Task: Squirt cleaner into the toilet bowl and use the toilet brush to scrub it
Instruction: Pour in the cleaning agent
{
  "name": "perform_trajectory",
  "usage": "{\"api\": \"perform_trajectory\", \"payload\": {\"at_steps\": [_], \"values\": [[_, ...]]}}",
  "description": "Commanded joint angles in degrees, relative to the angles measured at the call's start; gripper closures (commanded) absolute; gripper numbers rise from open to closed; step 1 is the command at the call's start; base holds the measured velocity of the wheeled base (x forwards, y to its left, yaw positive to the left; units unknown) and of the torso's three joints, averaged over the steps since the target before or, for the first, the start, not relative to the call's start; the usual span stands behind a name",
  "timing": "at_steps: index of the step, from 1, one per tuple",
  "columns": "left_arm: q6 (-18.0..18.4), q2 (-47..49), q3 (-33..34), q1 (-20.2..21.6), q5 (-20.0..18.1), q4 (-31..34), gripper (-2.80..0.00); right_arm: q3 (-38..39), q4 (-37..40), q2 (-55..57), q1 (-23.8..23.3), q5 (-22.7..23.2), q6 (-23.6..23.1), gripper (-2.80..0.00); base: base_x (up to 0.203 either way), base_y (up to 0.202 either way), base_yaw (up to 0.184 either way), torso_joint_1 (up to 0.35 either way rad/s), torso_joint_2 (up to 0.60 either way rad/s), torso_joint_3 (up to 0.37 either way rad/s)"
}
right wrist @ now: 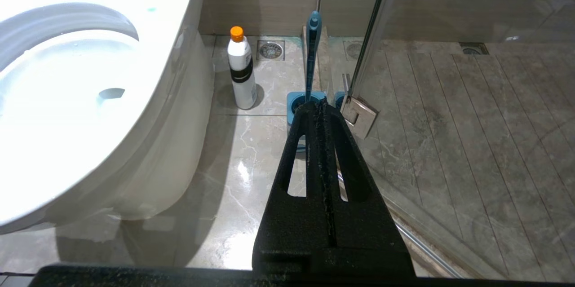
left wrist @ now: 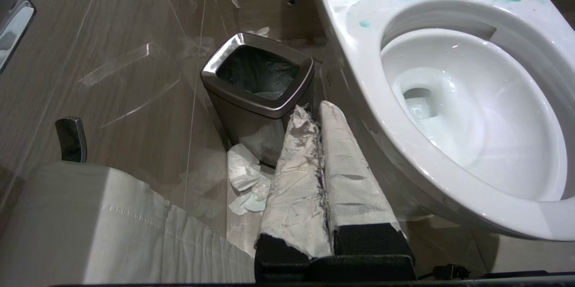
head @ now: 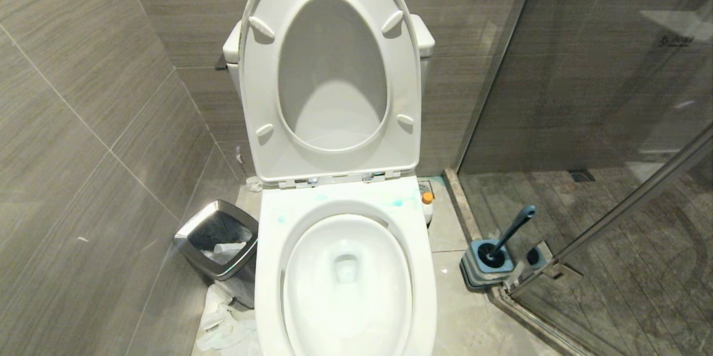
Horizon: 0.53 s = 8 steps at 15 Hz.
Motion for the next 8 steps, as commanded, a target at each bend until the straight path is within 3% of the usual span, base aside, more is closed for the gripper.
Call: {"api": "perform_trajectory", "payload": {"at_steps": [1,8], "values": [[0.0,0.1,0.0,0.0,0.0,0.0,0.0,0.0,0.0,0.1,0.0,0.0,0.0,0.0,0.0,0.0,0.0,0.0,0.0,0.0],[-0.1,0.1,0.0,0.0,0.0,0.0,0.0,0.0,0.0,0.1,0.0,0.0,0.0,0.0,0.0,0.0,0.0,0.0,0.0,0.0]]}}
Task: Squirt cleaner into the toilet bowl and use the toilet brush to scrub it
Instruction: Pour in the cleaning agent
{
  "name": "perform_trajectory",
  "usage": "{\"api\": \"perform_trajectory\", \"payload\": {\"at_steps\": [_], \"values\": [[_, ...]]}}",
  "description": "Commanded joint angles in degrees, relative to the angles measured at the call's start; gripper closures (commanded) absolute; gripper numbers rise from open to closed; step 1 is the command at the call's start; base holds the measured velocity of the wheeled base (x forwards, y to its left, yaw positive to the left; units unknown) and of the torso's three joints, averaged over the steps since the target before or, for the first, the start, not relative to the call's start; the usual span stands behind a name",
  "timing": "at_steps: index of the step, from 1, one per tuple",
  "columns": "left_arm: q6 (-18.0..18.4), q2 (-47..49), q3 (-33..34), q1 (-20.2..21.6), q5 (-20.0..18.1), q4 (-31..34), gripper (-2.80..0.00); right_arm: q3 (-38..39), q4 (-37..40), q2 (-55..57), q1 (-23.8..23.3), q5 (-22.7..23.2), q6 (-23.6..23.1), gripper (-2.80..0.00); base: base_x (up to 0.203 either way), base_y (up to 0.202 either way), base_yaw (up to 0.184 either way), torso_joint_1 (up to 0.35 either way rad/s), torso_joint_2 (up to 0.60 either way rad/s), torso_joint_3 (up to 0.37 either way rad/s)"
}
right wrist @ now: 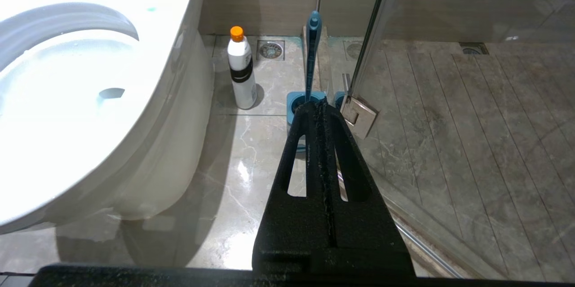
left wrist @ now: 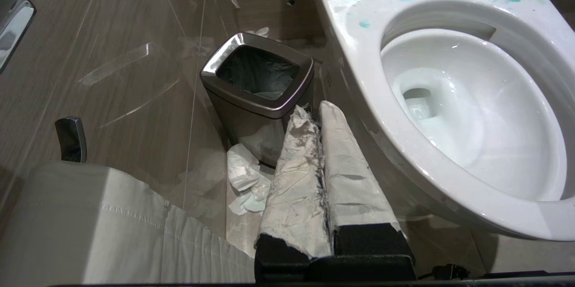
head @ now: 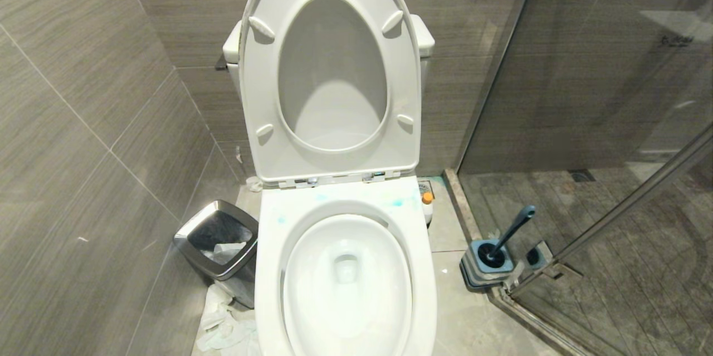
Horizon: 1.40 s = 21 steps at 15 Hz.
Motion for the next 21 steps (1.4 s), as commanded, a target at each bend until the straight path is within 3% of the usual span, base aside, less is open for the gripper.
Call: {"api": "perform_trajectory", "payload": {"at_steps": [1,16,21], "values": [[0.0,0.1,0.0,0.0,0.0,0.0,0.0,0.0,0.0,0.1,0.0,0.0,0.0,0.0,0.0,0.0,0.0,0.0,0.0,0.0],[-0.7,0.1,-0.1,-0.1,0.4,0.0,0.0,0.0,0.0,0.1,0.0,0.0,0.0,0.0,0.0,0.0,0.0,0.0,0.0,0.0],[-1.6,0.1,-0.1,0.0,1.0,0.0,0.0,0.0,0.0,0.1,0.0,0.0,0.0,0.0,0.0,0.0,0.0,0.002,0.0,-0.134]]}}
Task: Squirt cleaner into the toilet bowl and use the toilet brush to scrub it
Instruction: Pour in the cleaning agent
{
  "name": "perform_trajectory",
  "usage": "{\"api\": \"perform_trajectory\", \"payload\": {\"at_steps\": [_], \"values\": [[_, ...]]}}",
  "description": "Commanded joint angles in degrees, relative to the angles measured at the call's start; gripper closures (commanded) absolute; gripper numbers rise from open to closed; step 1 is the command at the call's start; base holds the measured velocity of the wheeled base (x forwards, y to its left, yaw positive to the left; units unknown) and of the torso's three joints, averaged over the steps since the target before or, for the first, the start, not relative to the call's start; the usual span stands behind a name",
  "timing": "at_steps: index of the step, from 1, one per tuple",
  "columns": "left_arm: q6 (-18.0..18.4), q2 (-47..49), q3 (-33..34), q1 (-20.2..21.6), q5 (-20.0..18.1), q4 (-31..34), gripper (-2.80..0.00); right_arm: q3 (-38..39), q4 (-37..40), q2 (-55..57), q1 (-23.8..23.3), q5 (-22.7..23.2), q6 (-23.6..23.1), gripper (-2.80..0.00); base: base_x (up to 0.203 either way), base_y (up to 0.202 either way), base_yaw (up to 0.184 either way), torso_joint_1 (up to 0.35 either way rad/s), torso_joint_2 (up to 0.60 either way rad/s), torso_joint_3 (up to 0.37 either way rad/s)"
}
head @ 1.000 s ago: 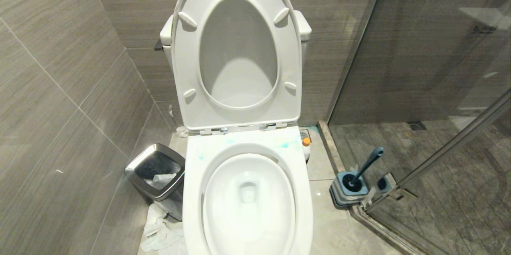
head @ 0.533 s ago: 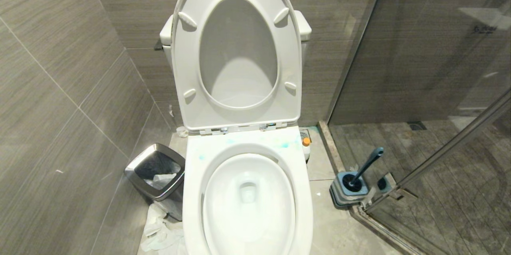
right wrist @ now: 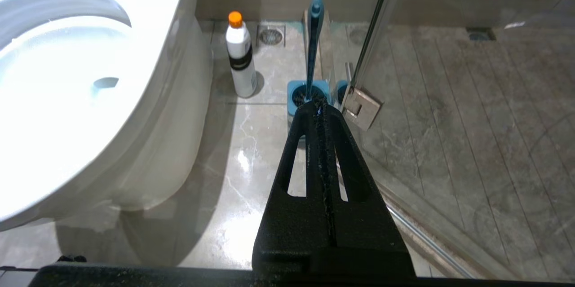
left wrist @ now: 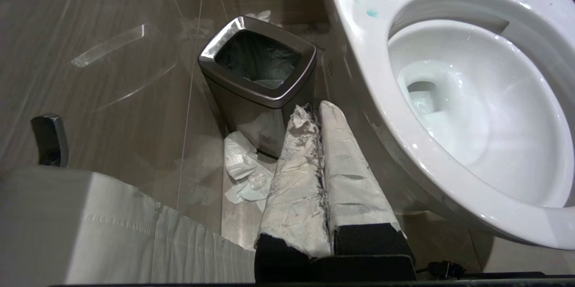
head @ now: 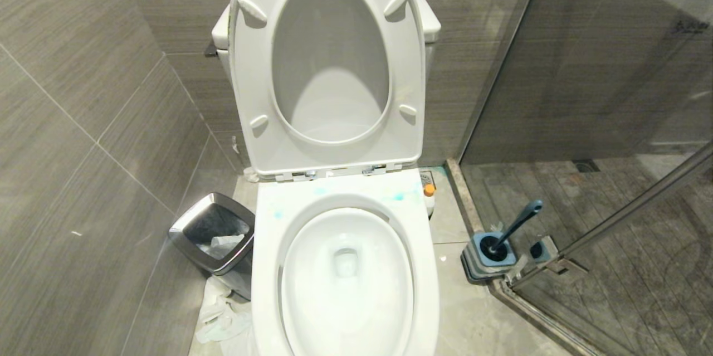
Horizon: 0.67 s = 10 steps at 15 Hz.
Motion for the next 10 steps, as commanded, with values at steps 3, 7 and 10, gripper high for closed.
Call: {"api": "perform_trajectory", "payload": {"at_steps": [3,7,10], "values": [[0.1,0.1,0.0,0.0,0.1,0.0,0.0,0.0,0.0,0.1,0.0,0.0,0.0,0.0,0.0,0.0,0.0,0.006,0.0,-0.198],[0.0,0.1,0.0,0.0,0.1,0.0,0.0,0.0,0.0,0.1,0.0,0.0,0.0,0.0,0.0,0.0,0.0,0.002,0.0,-0.194],[0.0,0.1,0.0,0.0,0.1,0.0,0.0,0.0,0.0,0.1,0.0,0.0,0.0,0.0,0.0,0.0,0.0,0.005,0.0,-0.198]]}}
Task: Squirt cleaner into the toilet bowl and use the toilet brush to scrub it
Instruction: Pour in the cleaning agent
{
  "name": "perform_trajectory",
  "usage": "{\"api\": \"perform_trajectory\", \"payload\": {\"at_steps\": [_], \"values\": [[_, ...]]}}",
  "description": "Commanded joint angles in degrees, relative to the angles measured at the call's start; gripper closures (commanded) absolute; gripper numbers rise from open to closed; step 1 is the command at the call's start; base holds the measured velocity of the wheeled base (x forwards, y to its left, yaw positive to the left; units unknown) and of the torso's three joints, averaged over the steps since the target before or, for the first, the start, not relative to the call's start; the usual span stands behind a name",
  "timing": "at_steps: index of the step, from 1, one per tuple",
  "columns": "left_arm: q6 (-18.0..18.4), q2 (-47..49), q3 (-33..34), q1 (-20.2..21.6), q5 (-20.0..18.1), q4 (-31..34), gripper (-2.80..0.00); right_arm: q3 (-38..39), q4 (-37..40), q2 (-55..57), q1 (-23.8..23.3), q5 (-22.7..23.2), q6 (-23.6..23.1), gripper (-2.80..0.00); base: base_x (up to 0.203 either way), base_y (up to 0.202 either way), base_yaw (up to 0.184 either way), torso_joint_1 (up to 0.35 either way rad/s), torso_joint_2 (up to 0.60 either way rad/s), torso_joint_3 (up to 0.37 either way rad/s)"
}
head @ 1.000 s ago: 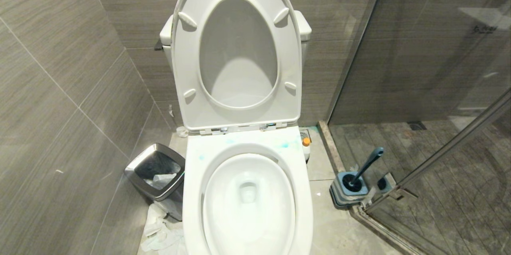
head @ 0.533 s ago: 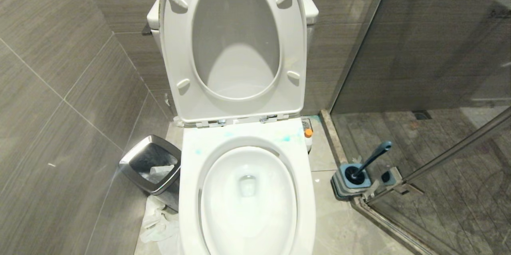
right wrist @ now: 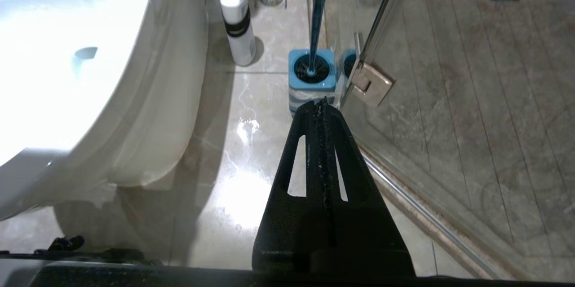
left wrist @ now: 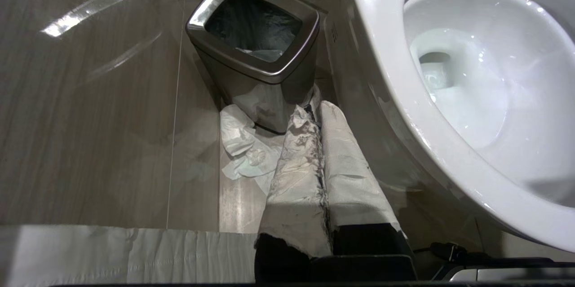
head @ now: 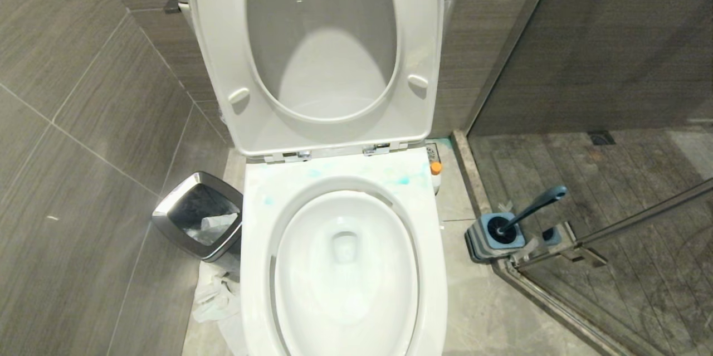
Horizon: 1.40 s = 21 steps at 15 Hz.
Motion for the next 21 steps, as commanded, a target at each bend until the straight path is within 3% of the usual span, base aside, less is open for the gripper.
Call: {"api": "perform_trajectory", "payload": {"at_steps": [1,16,21], "values": [[0.0,0.1,0.0,0.0,0.0,0.0,0.0,0.0,0.0,0.1,0.0,0.0,0.0,0.0,0.0,0.0,0.0,0.002,0.0,-0.199],[-0.1,0.1,0.0,0.0,0.0,-0.1,0.0,-0.1,0.3,0.0,0.0,0.0,-0.2,0.0,0.0,0.0,0.0,0.004,0.0,-0.162],[-0.1,0.1,0.0,0.0,0.0,-0.1,0.0,-6.8,13.6,2.3,0.0,-0.4,-0.2,0.0,0.0,0.0,0.0,0.0,0.0,0.0]]}}
